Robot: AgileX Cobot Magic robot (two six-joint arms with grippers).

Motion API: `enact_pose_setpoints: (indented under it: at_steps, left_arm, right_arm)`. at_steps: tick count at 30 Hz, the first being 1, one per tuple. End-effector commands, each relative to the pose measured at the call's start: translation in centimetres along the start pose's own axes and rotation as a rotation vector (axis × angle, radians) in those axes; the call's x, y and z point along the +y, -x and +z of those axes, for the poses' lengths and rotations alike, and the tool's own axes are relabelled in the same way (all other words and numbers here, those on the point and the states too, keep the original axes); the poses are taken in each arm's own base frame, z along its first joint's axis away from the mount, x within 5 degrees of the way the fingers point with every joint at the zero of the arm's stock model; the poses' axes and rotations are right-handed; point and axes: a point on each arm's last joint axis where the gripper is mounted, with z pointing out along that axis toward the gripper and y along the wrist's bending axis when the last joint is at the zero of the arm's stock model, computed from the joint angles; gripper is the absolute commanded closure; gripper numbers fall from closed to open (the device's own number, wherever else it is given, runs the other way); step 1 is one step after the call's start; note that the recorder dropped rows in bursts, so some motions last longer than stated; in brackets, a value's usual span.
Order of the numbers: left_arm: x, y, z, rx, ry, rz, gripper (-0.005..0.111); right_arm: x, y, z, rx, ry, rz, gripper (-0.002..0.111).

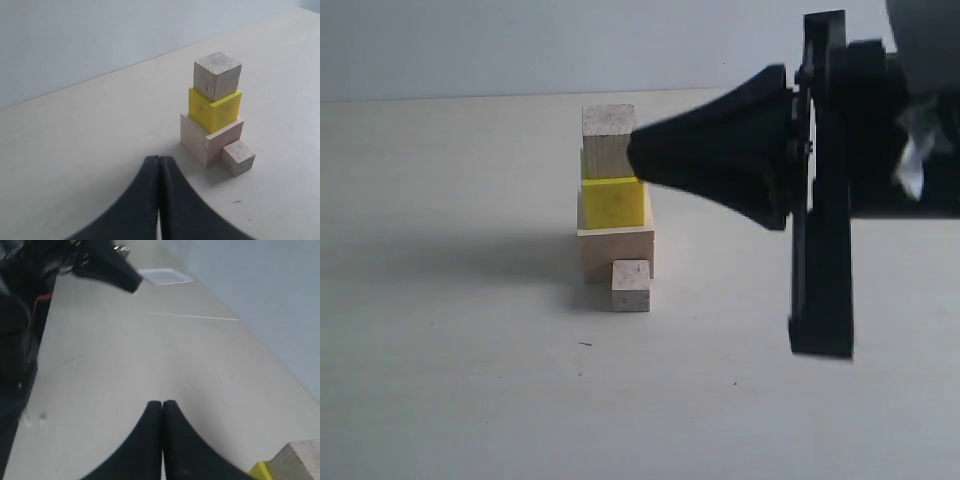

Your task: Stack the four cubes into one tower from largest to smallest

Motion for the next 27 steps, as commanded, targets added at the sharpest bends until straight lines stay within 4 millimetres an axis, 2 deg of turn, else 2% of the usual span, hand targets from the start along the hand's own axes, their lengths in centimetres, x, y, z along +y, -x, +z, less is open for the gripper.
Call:
enact_pose_setpoints:
  at_steps: [1, 8, 15, 17, 18, 19, 20, 21, 22, 23, 24, 25, 27]
  left_arm:
    - [0.0, 0.0, 0.0, -0.01, -0.001, 0.005, 0.107]
    - [0.0, 0.0, 0.0, -0.01, -0.001, 0.005, 0.107]
    - [0.0, 0.0, 0.0, -0.01, -0.001, 0.005, 0.107]
    - [0.0, 0.0, 0.0, -0.01, -0.001, 0.005, 0.107]
    - [0.0, 0.0, 0.0, -0.01, -0.001, 0.005, 0.107]
    - [0.0, 0.0, 0.0, -0.01, -0.001, 0.005, 0.107]
    - [0.0, 0.0, 0.0, -0.01, -0.001, 0.005, 0.107]
    - [0.0, 0.0, 0.0, -0.01, -0.001, 0.005, 0.107]
    - [0.0, 0.0, 0.0, -0.01, -0.001, 0.005, 0.107]
    - [0.0, 0.0, 0.0, -0.01, -0.001, 0.005, 0.107]
    - [0.0, 0.0, 0.0, -0.01, -0.001, 0.005, 0.107]
    - [0.0, 0.0, 0.0, -0.01, -0.001, 0.005, 0.107]
    - [0.0, 0.0, 0.0, -0.01, -0.001, 0.003, 0.107]
  right_arm:
    - [0.6, -1.0, -0.1, 0.124, 0.087, -0.202, 0.108]
    - [0.9, -1.6, -0.3, 0.176, 0.14, -0.324, 0.108]
    - [-1.1, -2.5, -0.5, 0.323, -0.05, -0.42, 0.108]
    - [-2.4, -2.6, -0.8, 0.342, -0.217, -0.221, 0.108]
    - [-3.0, -2.7, -1.0, 0.317, -0.335, 0.042, 0.108]
    - [-3.3, -2.8, -1.1, 0.301, -0.395, 0.178, 0.108]
    - [-3.6, -3.1, -1.4, 0.279, -0.48, 0.393, 0.108]
    - [-3.7, -3.3, -1.5, 0.275, -0.512, 0.485, 0.108]
    - [-3.8, -3.6, -1.6, 0.27, -0.555, 0.642, 0.108]
    - [-3.8, -3.9, -1.8, 0.231, -0.618, 0.871, 0.108]
    - [-3.9, -4.0, -1.9, 0.209, -0.652, 0.977, 0.108]
    - [-4.0, -4.1, -2.0, 0.151, -0.706, 1.17, 0.108]
    - [-4.2, -4.4, -2.1, 0.013, -0.764, 1.371, 0.108]
